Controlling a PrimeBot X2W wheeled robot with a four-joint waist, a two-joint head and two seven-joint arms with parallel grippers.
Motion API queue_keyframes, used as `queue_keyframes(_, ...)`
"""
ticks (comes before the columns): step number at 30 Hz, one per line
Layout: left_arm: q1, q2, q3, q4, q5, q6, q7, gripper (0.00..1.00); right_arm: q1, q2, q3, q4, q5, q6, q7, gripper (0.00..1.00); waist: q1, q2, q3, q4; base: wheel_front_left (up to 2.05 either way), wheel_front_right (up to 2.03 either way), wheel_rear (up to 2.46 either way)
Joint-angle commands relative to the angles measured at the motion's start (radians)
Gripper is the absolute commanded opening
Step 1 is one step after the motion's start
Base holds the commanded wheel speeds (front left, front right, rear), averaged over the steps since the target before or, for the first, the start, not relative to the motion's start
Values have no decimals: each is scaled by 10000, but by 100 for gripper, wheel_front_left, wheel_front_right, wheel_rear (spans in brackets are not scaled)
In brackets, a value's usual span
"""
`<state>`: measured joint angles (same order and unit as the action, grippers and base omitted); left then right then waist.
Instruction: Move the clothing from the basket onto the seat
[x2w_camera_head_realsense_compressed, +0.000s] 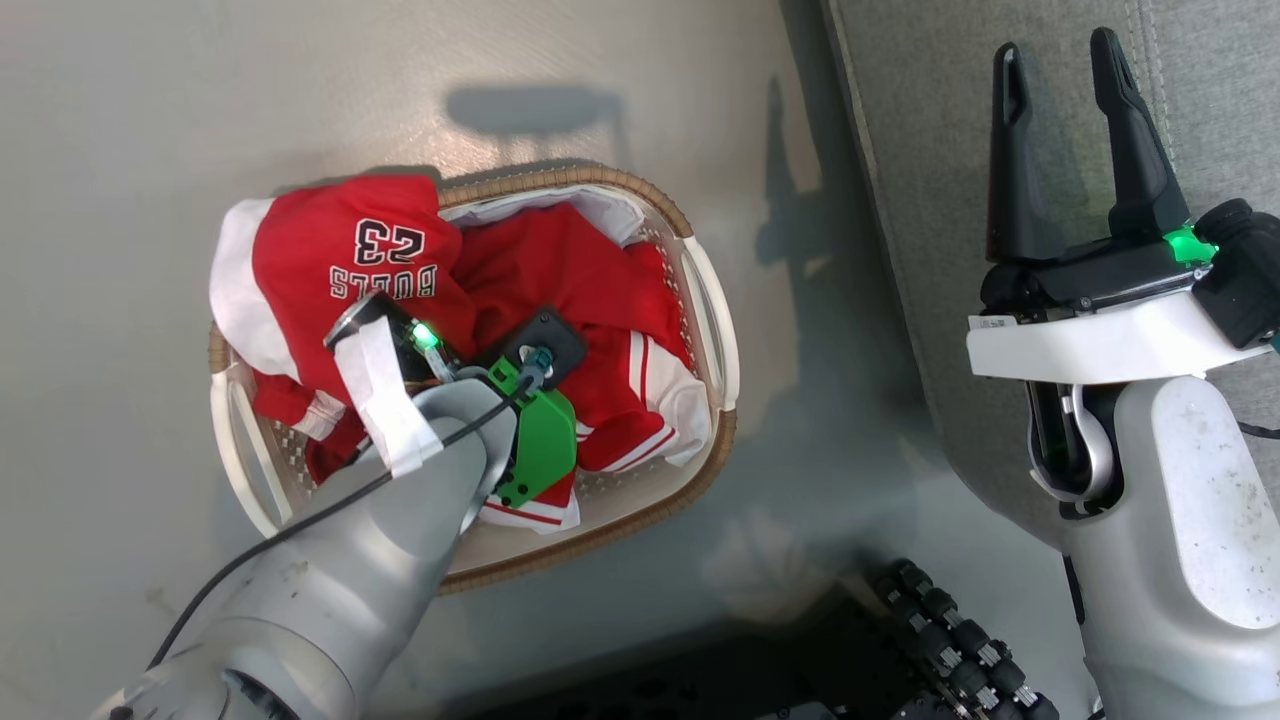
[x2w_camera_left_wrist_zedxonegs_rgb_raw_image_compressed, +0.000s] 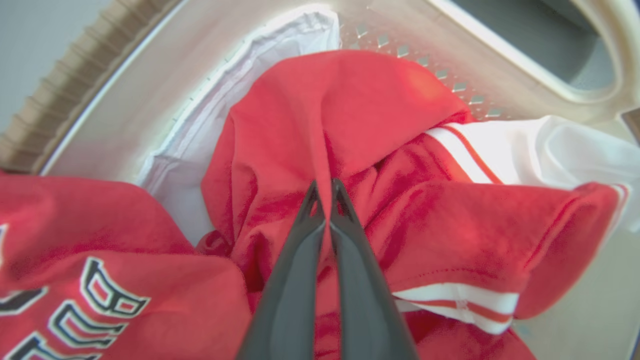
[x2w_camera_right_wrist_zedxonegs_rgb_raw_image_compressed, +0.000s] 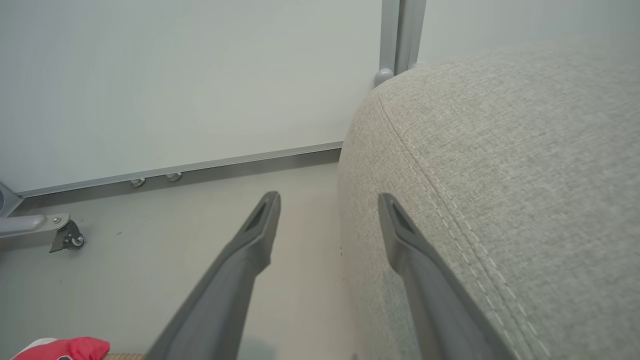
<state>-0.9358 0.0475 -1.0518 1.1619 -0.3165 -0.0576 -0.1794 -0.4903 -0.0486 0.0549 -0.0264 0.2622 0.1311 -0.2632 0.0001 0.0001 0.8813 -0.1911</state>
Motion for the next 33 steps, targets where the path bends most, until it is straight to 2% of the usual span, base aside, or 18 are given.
queue_keyframes(1,181,53,-32,-105,-99,-16,-234,0,124,-33,-33,63,-68,-6,-23,100,-1,-1,-375,169,0,0,0)
queue_keyframes(8,839,45,-49,-608,-356,30,-801,0,513,-36,-157,293,-390,-6,-25,100,-1,-1,-1485,619,0,0,0)
queue_keyframes(12,1171,91,209,-1337,-470,159,-863,0,841,-37,-211,486,-588,-7,-23,100,-1,-1,-2294,887,0,0,0)
queue_keyframes(23,2553,1540,992,-4394,3,315,-866,0,2129,-36,-248,1058,-990,-8,-25,100,-1,-1,-4910,1389,0,0,0)
queue_keyframes(33,2781,2899,1064,-6028,426,-118,-848,0,3309,-36,-37,1417,-1039,-8,-25,100,-1,-1,-6876,1545,0,0,0)
